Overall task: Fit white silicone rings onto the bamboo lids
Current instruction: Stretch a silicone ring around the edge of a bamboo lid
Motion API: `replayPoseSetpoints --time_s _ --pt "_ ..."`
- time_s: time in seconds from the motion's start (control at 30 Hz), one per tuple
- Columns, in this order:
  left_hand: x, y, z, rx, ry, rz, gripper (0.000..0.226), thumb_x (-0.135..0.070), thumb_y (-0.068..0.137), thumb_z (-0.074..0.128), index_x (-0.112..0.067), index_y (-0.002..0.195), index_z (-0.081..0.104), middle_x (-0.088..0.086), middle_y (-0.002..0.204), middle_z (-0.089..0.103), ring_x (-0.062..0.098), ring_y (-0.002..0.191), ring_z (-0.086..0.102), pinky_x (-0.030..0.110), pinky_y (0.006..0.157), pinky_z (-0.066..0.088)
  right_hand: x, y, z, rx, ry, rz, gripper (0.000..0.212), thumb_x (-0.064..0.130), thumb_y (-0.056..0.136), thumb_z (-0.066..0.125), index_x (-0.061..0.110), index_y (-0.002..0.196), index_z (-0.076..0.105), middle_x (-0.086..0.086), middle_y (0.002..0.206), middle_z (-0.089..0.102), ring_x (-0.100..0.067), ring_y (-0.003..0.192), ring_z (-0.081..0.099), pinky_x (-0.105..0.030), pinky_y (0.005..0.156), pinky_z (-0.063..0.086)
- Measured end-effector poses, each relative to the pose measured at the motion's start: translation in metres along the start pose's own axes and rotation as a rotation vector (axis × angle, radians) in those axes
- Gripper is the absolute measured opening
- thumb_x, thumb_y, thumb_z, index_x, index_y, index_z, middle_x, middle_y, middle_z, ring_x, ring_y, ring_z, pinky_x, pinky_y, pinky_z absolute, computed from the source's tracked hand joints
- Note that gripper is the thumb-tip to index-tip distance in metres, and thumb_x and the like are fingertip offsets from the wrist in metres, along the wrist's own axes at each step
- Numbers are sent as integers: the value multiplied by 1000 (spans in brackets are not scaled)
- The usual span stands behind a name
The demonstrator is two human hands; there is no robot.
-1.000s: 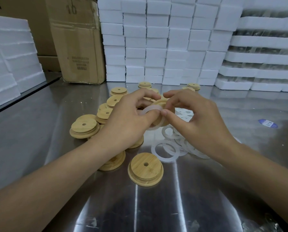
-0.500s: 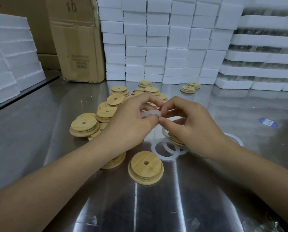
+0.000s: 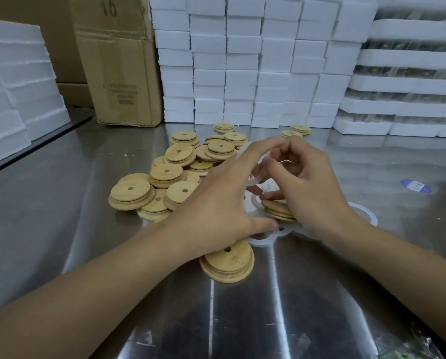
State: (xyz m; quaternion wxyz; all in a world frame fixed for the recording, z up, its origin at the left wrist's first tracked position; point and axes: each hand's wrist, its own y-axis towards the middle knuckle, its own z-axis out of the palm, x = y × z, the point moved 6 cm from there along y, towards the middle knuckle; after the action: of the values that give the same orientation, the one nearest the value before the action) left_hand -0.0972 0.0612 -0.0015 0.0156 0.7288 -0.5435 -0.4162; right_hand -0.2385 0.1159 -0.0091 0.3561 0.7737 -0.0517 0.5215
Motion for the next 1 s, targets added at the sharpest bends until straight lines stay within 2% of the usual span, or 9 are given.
replayPoseSetpoints --time_s 0.13,0.27,0.37,0.47,0.57,0.67,0.73,0.87,1.0 --pt "-5 -1 0 -86 -9 57 102 -22 76 94 -61 150 35 -19 120 58 -3 104 69 25 84 61 8 0 -3 -60 45 19 4 3 98 62 3 94 60 -15 85 71 -21 80 76 -49 61 66" --pt "-6 -1 -11 -189 -99 66 87 -19 85 87 -54 149 42 -14 107 66 1 94 76 28 79 60 19 -1 -4 -111 77 -14 8 2 96 64 5 88 62 -19 84 70 -17 76 75 -30 66 61" --pt "-2 1 -16 -203 -125 49 87 -19 85 89 -52 150 43 -11 101 73 4 94 76 23 70 60 18 -1 -7 -141 108 47 6 4 94 65 2 90 62 -18 83 71 -18 79 75 -38 70 63" --pt "8 1 -19 -197 -119 3 86 -19 85 89 -51 151 42 -16 99 77 2 96 75 14 74 55 19 4 -17 -144 133 72 8 5 94 64 8 87 64 -5 77 69 -16 80 70 -44 77 67" --pt "19 3 -21 -200 -129 -61 75 -20 86 87 -46 146 48 -19 98 79 1 96 74 14 75 56 22 11 -23 -72 115 55 10 5 92 61 7 83 62 -3 77 69 -15 80 68 -36 74 63" --pt "28 5 -23 -209 -143 -123 54 -22 88 86 -41 127 55 -18 98 80 0 95 74 20 76 59 20 15 -19 54 34 74 16 14 86 61 -1 82 61 -2 85 72 -10 90 71 -34 80 54" --pt "33 6 -23 -207 -174 -158 39 -20 89 84 -35 114 58 -14 97 81 2 94 75 29 81 63 18 13 -12 151 19 97 15 18 81 61 4 76 61 -4 91 74 -5 88 69 -28 79 49" --pt "41 8 -21 -184 -224 -221 28 -10 90 83 -28 101 65 -6 95 80 8 93 77 41 93 64 16 10 -6 232 10 81 25 14 79 58 -10 81 53 -25 101 68 -7 88 65 -30 82 49" --pt "44 10 -22 -157 -233 -240 30 -10 91 83 -27 110 66 -5 100 81 9 97 77 43 96 63 23 8 -1 328 23 42 16 10 78 54 15 64 59 -23 101 69 -23 94 62 -36 86 48"
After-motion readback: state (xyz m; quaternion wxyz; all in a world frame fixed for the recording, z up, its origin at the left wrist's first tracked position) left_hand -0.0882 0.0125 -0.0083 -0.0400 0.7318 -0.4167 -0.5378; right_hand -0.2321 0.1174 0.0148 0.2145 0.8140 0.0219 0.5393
